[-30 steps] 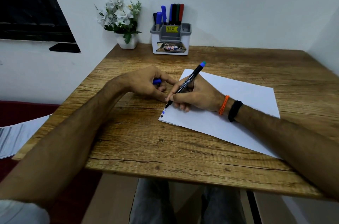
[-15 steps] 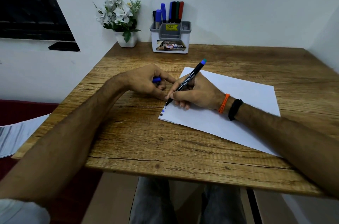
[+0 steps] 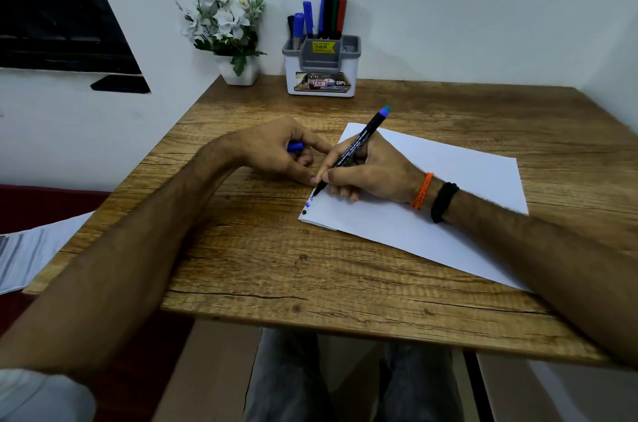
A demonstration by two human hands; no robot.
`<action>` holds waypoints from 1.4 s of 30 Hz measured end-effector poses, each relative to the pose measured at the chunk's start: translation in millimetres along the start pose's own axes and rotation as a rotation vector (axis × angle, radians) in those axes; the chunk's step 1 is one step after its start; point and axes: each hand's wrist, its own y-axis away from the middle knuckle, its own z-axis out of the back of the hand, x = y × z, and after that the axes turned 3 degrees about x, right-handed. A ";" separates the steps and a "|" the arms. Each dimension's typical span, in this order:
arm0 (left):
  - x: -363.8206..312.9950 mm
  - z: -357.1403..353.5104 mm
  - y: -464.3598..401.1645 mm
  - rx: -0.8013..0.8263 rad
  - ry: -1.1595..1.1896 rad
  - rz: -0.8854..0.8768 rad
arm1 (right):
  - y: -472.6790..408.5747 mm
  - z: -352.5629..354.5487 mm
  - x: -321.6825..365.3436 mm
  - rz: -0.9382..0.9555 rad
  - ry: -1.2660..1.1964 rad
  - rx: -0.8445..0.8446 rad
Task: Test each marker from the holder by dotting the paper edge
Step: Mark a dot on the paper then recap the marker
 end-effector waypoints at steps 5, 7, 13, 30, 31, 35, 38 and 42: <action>0.1 0.7 0.7 0.002 0.004 -0.001 | -0.4 0.2 -1.2 -0.008 -0.002 -0.007; 0.8 0.8 0.1 0.001 0.000 0.004 | -0.2 0.4 -1.1 -0.003 0.000 -0.001; 1.0 0.9 -0.7 -0.005 -0.024 0.009 | 0.4 0.5 -0.7 -0.006 -0.003 0.002; -8.5 -0.4 9.7 -0.057 -0.016 -0.036 | -3.3 8.2 5.2 0.021 -0.329 -0.152; -8.4 1.1 11.1 -0.094 -0.009 -0.033 | -3.0 10.7 7.6 0.027 -0.332 -0.166; -7.5 1.4 12.3 -0.250 0.141 -0.027 | -2.1 21.3 14.3 0.051 -0.316 -0.270; -1.1 -3.2 8.4 -0.309 0.171 -0.052 | -1.1 28.6 15.6 0.052 -0.289 -0.342; -4.5 -5.1 3.6 -0.379 0.113 -0.064 | 1.6 39.1 16.6 0.007 -0.346 -0.397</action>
